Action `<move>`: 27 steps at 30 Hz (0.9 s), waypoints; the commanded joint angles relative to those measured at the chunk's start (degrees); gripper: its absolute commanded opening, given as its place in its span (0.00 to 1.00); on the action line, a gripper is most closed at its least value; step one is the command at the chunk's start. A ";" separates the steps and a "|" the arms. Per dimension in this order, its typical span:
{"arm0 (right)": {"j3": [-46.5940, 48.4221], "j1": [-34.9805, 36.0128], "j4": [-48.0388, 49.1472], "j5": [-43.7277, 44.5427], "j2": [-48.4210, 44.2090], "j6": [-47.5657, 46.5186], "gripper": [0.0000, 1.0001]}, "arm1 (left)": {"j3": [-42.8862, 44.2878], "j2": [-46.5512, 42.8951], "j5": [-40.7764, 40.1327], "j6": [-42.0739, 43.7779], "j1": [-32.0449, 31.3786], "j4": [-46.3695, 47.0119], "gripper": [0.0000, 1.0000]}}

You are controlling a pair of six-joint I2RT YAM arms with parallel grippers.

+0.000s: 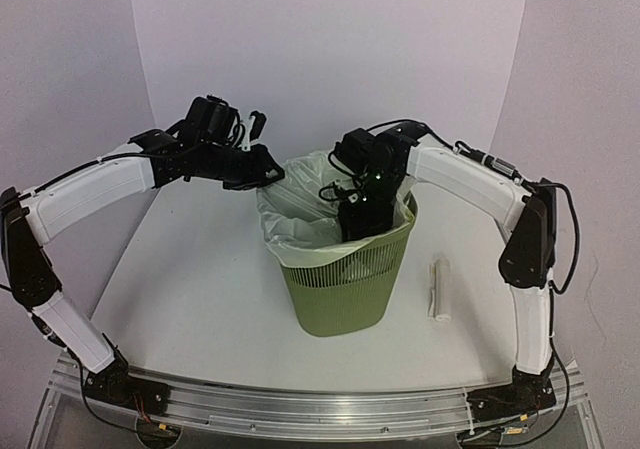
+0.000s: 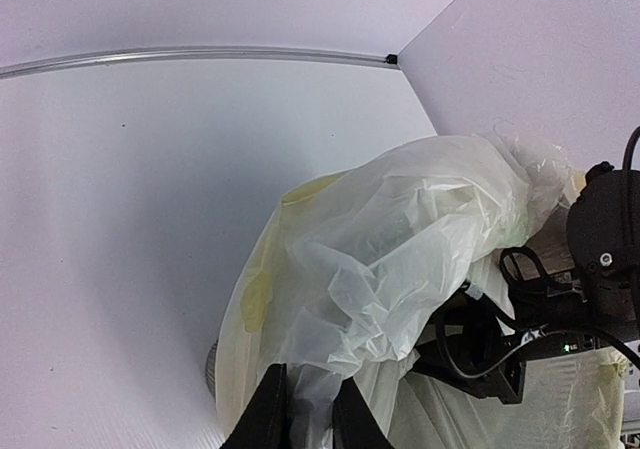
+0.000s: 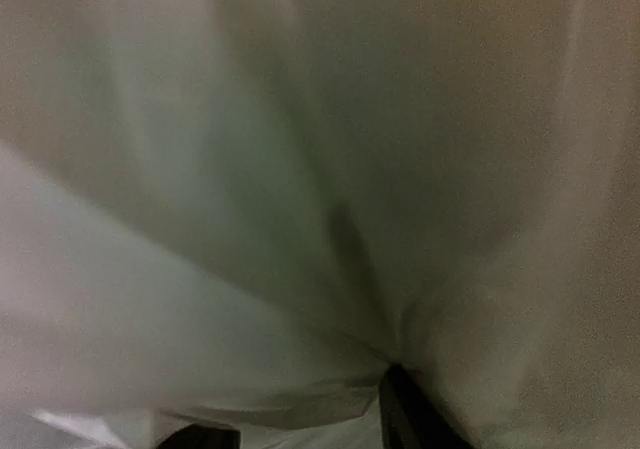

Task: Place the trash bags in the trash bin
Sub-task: Place the trash bag in the trash bin.

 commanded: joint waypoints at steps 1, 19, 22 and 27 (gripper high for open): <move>4.48 -0.78 0.15 -6.41 -5.39 -2.86 0.50 | 1.86 1.89 1.75 2.74 -0.50 -0.93 0.05; -11.80 -0.78 10.55 -7.77 -35.48 -2.64 0.88 | 2.51 3.08 -0.60 3.18 -0.50 -1.08 0.09; -15.74 -0.78 16.09 -5.46 -39.96 -1.50 0.88 | 3.13 3.65 -0.14 3.48 -0.50 -1.28 0.10; -20.33 -0.75 21.04 7.81 -45.87 2.71 0.91 | 3.98 4.52 0.92 3.75 -0.50 -1.39 0.11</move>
